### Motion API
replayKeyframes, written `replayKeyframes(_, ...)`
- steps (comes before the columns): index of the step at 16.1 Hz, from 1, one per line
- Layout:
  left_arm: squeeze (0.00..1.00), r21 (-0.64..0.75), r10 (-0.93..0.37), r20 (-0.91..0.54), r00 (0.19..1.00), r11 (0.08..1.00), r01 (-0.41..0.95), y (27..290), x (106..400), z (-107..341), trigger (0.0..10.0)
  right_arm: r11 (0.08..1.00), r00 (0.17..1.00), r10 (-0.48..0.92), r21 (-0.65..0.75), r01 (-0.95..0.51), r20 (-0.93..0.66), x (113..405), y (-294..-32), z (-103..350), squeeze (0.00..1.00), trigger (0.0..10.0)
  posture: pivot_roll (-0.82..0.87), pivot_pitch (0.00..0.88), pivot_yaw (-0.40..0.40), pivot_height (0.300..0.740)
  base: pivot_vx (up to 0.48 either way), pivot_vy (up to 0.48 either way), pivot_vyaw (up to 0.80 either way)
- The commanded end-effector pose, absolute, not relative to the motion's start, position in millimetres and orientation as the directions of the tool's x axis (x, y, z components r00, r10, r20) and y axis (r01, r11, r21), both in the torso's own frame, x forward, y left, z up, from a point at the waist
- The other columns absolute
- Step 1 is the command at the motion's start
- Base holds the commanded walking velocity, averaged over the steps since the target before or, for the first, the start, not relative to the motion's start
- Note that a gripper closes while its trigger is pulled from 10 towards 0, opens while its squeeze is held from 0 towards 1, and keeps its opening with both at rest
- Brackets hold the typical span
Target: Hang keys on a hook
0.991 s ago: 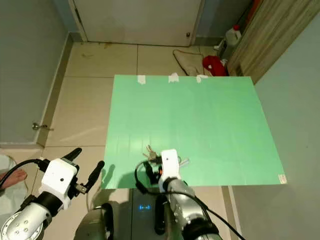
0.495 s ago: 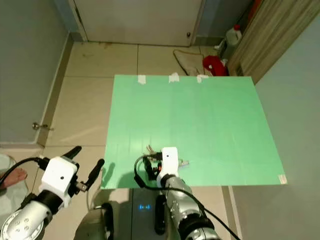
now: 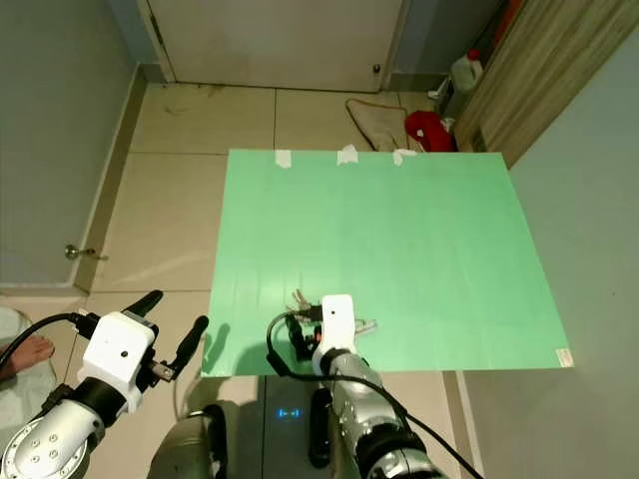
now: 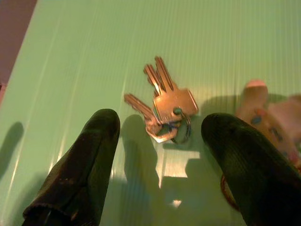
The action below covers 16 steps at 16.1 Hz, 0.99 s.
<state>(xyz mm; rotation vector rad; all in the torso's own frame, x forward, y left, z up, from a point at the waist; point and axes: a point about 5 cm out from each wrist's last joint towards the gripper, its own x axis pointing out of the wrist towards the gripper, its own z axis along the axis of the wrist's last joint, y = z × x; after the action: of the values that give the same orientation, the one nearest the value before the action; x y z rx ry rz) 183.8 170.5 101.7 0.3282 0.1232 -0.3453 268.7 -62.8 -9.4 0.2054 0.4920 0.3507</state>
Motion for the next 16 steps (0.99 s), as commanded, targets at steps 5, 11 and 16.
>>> replayKeyframes(5,0.0,0.289,-0.304,-0.203,0.931,0.89,0.354,171.0,180.3,96.5,10.0,0.917,0.813,0.375,0.306,-0.256,-0.444,268.1,-46.6,-9.4,0.0,9.4,0.2,0.324,-0.044,0.74,0.0,0.0,0.0)
replayKeyframes(11,0.0,0.287,-0.303,-0.203,0.931,0.891,0.352,169.4,180.5,95.7,10.0,0.924,0.81,0.365,0.288,-0.253,-0.459,266.4,-48.1,-12.3,0.0,10.0,0.2,0.33,-0.049,0.74,0.0,0.0,0.0)
replayKeyframes(16,0.0,0.285,-0.304,-0.206,0.93,0.891,0.354,168.9,180.1,95.2,10.0,0.928,0.811,0.355,0.282,-0.244,-0.466,265.7,-50.8,-14.0,0.0,0.0,0.2,0.332,-0.049,0.74,0.0,0.0,0.0)
